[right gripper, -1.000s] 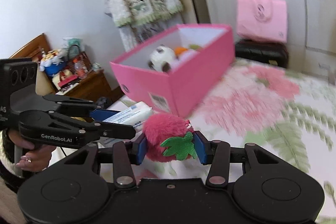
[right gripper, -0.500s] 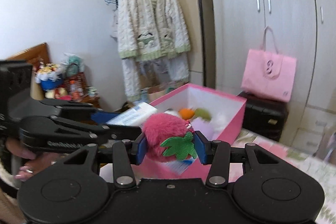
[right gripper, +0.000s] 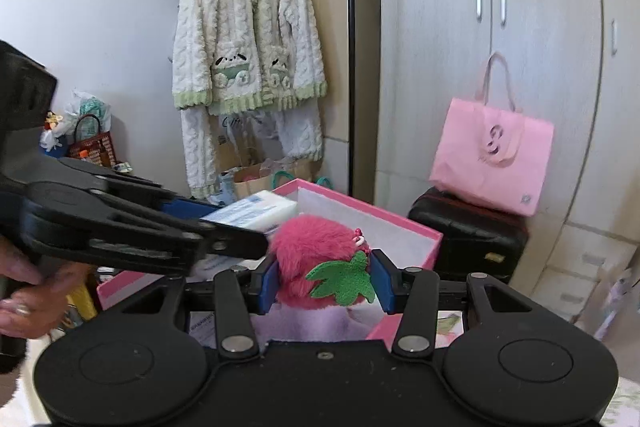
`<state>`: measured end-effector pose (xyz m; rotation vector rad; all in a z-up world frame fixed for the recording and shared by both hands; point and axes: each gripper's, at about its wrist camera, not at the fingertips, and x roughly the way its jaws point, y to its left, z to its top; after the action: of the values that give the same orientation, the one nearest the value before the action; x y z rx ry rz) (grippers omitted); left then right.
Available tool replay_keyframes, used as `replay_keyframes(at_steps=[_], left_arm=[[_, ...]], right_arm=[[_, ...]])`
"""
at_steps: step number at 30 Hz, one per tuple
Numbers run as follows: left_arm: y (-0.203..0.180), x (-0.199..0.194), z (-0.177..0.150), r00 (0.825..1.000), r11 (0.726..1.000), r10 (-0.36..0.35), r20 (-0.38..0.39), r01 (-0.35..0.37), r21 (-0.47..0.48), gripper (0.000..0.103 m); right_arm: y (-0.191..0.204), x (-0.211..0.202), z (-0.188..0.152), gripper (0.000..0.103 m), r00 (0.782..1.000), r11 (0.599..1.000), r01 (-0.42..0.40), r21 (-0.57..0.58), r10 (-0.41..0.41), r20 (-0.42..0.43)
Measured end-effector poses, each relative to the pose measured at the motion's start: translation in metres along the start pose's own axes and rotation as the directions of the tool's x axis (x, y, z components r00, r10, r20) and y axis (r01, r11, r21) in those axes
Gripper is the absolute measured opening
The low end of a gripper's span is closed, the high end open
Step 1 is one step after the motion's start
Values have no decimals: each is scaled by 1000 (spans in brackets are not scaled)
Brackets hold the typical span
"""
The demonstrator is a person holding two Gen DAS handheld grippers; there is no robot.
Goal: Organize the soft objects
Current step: 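Lower both items into the shoebox and open both tools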
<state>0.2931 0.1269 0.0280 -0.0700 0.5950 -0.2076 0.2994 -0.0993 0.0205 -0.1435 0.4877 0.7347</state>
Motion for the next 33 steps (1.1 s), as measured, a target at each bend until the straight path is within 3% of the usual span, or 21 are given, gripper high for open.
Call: replay_keyframes(at_steps=[4, 11, 16, 21, 26, 33], left_arm=[[13, 34, 4, 997, 998, -31, -77, 27, -56, 38], [29, 61, 3, 993, 998, 8, -121, -16, -65, 38], [38, 69, 8, 989, 994, -36, -143, 21, -106, 38], [34, 66, 8, 995, 997, 16, -95, -23, -72, 44], [27, 46, 5, 996, 996, 87, -15, -87, 16, 48], [22, -4, -10, 997, 1000, 28, 66, -28, -2, 59]], right_arm=[[-10, 29, -4, 53, 998, 999, -47, 17, 47, -37], [-17, 68, -4, 53, 996, 999, -46, -13, 45, -83], [-17, 86, -1, 55, 994, 999, -25, -43, 21, -106], [-21, 89, 4, 55, 995, 999, -26, -32, 23, -94], [-30, 85, 1, 62, 994, 998, -67, 20, 69, -88], [-44, 36, -16, 64, 994, 981, -105, 161, 108, -10]])
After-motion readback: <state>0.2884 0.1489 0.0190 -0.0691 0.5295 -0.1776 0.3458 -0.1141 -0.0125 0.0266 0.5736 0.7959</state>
